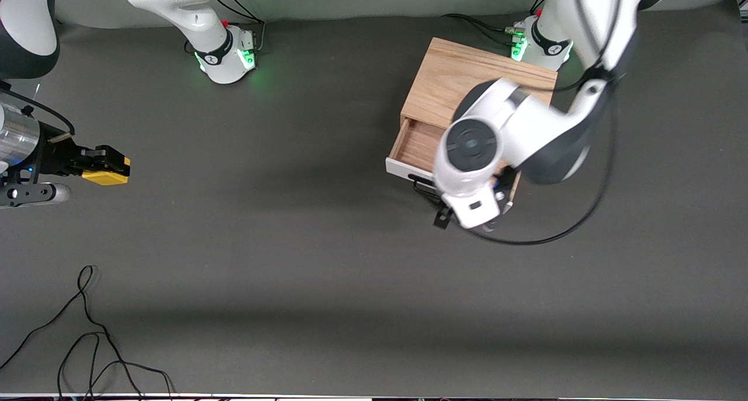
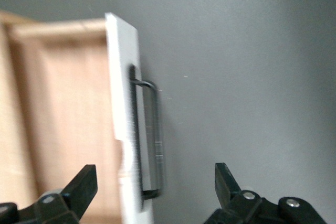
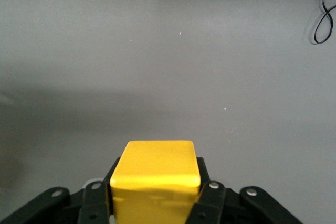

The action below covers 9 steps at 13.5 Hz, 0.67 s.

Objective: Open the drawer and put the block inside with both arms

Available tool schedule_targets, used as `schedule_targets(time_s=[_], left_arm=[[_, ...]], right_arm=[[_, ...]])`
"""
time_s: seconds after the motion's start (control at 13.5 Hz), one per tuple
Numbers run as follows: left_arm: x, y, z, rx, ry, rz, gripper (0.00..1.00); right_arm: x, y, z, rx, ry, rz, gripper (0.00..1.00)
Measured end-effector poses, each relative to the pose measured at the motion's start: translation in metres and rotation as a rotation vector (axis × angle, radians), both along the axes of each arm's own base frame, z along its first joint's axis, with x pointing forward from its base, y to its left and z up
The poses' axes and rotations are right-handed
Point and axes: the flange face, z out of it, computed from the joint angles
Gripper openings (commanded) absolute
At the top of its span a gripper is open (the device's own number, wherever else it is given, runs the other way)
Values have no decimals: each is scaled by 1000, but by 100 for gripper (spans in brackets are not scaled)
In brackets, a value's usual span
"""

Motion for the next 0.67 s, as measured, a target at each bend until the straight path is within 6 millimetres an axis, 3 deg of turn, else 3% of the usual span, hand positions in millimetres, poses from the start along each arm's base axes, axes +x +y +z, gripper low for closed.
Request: schedule_targets(time_s=[0.15, 0.3, 0.44, 0.67], left_arm=[[5, 82, 58, -39, 38, -120, 100], [2, 155, 92, -79, 53, -224, 100], [-7, 198, 103, -108, 60, -324, 100], [-26, 243, 109, -137, 81, -481, 100]], right_arm=[[0, 0, 0, 0, 0, 1, 0], [0, 4, 1, 1, -1, 8, 0], [1, 17, 3, 0, -9, 18, 0], [3, 57, 7, -13, -18, -23, 0]])
